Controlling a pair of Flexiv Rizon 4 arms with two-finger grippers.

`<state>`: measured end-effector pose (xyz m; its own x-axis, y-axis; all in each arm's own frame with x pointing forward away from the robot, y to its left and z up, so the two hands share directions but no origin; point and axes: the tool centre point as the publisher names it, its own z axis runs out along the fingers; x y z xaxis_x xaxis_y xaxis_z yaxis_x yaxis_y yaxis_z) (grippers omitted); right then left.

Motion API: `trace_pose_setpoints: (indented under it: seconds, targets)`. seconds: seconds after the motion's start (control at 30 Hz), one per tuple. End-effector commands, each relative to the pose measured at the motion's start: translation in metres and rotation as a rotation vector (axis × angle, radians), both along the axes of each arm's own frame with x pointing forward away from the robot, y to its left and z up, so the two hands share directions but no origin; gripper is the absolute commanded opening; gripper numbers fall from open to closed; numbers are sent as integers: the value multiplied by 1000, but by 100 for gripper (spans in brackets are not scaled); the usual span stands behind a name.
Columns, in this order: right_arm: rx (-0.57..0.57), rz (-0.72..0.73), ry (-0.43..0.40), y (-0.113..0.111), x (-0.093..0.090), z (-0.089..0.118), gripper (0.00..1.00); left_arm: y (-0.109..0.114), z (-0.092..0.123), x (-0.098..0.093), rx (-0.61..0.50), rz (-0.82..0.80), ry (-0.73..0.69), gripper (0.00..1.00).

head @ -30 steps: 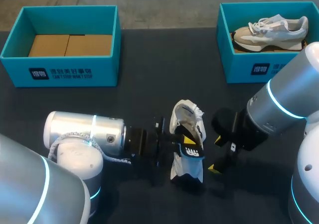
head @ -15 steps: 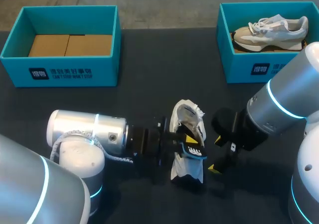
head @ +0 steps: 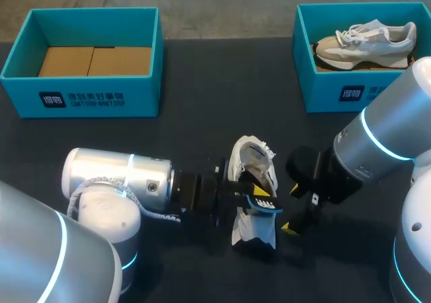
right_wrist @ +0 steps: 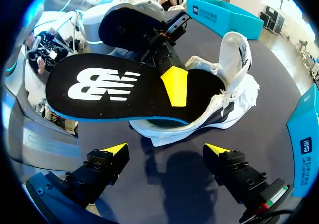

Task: Take the shoe out of the shoebox, open the shoe tongue, remove and reinsert the insole, then place the shoe into the shoebox

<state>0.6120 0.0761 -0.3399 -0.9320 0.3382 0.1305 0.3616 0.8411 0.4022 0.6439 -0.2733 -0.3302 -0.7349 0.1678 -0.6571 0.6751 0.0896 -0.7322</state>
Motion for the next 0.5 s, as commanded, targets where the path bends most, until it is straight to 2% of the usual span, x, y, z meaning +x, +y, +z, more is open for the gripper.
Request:
trace_pose_setpoints:
  seconds: [0.03, 0.13, 0.3, 0.43, 0.5]
  targets:
    - [0, -2, -2, 0, -1, 0, 100, 1, 4, -5, 8, 0, 0, 15]
    - [0, -2, -2, 0, -1, 0, 100, 1, 5, -6, 8, -2, -1, 19]
    - [0, -2, -2, 0, -1, 0, 100, 1, 4, -6, 10, 2, 0, 14]
    - [0, -2, -2, 0, -1, 0, 100, 0, 4, -8, 6, 3, 2, 16]
    - [0, -2, -2, 0, -1, 0, 100, 0, 4, -9, 5, 2, 2, 11]
